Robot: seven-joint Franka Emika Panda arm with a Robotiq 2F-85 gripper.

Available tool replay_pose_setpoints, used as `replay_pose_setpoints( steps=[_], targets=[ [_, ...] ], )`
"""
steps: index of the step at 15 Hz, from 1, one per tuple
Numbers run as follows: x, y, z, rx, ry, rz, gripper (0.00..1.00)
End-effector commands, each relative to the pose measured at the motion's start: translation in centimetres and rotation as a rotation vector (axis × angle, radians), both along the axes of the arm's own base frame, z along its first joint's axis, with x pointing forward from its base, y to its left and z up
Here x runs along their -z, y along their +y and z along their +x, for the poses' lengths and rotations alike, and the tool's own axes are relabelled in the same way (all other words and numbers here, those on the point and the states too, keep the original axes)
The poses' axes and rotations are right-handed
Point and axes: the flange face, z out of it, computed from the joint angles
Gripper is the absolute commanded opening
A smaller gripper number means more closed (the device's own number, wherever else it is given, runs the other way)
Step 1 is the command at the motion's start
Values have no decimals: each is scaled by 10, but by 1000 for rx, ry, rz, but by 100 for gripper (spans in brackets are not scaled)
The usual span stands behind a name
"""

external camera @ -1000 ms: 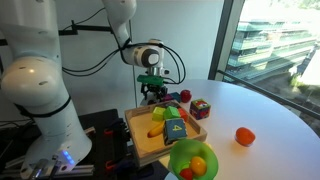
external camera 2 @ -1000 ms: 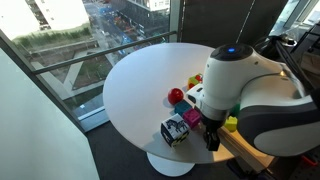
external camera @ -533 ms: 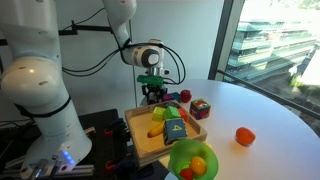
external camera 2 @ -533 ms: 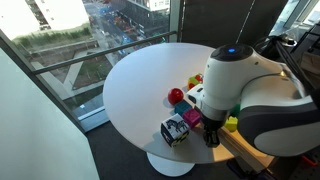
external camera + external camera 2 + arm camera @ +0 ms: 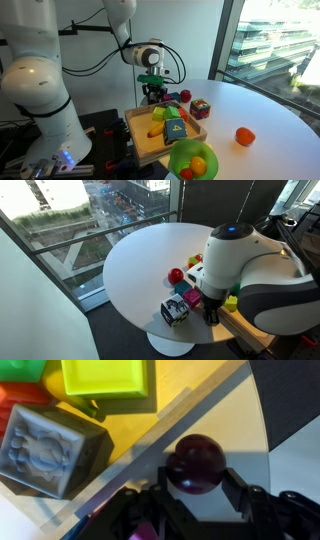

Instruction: Put the purple fruit into the bowl

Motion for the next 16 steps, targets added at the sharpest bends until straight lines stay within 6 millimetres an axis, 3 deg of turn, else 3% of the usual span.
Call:
replay_pose_setpoints(
  steps=[1, 8, 16],
  targets=[
    [-20, -1, 5, 17, -17, -1, 33],
    [-51, 8, 12, 59, -55, 7, 33],
    [-90, -1, 25, 261, -45, -48, 33]
  ],
)
